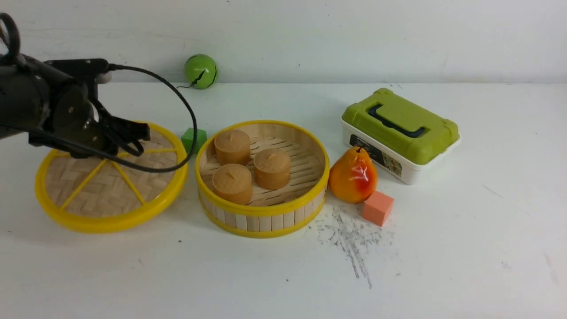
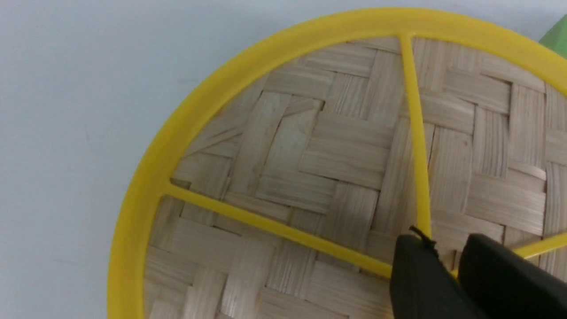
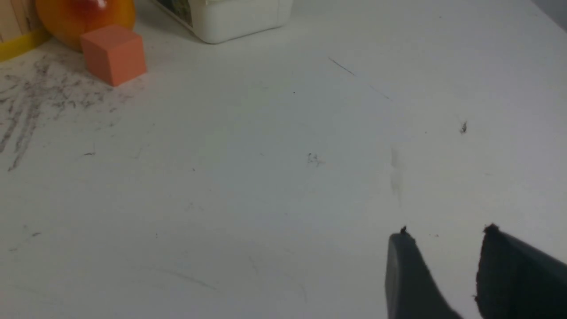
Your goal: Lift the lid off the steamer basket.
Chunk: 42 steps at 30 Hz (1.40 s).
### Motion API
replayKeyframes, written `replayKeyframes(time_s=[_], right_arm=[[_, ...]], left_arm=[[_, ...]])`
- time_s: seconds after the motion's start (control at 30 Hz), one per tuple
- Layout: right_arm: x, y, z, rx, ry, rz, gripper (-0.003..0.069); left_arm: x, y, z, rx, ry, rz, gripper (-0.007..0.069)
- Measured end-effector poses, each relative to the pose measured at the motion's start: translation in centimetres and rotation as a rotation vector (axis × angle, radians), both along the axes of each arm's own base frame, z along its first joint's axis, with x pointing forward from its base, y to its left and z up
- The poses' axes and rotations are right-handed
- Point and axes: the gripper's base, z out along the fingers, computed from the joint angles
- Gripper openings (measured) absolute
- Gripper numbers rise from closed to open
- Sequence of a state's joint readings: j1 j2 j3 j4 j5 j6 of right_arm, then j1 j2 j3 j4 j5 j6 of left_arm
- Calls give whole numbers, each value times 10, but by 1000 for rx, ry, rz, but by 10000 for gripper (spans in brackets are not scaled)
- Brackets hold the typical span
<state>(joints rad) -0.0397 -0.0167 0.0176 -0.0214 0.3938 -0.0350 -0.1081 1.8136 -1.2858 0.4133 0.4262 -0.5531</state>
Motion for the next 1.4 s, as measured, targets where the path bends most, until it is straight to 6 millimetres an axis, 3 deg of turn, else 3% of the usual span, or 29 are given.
replayKeyframes(time_s=[0.23, 0.47, 0.6, 0.7, 0.83, 0.93, 0.97, 1.0, 1.1, 1.13, 1.2, 1.27, 1.3, 1.33, 1.4], right_arm=[[0, 0, 0, 0, 0, 0, 240], [0, 0, 0, 0, 0, 0, 240], [0, 0, 0, 0, 0, 0, 240], [0, 0, 0, 0, 0, 0, 240], [0, 0, 0, 0, 0, 0, 240], [0, 0, 0, 0, 0, 0, 240], [0, 0, 0, 0, 0, 0, 240], [0, 0, 0, 0, 0, 0, 240], [0, 0, 0, 0, 0, 0, 240], [0, 0, 0, 0, 0, 0, 240], [0, 0, 0, 0, 0, 0, 240], [0, 0, 0, 0, 0, 0, 240], [0, 0, 0, 0, 0, 0, 240], [0, 0, 0, 0, 0, 0, 240], [0, 0, 0, 0, 0, 0, 240]], left_arm=[[9, -1, -33, 3, 62, -4, 101], [10, -2, -33, -13, 49, 4, 125], [5, -1, -16, -30, 23, 26, 185], [-7, 0, 21, -45, -52, 33, 225], [-35, 4, 81, -35, -183, 16, 234], [-68, 8, 128, -45, -285, 17, 221], [-70, 8, 131, -46, -294, 18, 218], [-94, 10, 160, -79, -379, 21, 185], [-135, 12, 200, -130, -529, 7, 106], [-138, 12, 203, -135, -539, 4, 92], [-174, 13, 222, -170, -656, -23, 8], [-202, 13, 228, -196, -739, -50, -13], [-205, 13, 228, -202, -744, -50, -13], [-221, 14, 224, -219, -769, -64, -13], [-237, 14, 213, -227, -771, -74, -13]])
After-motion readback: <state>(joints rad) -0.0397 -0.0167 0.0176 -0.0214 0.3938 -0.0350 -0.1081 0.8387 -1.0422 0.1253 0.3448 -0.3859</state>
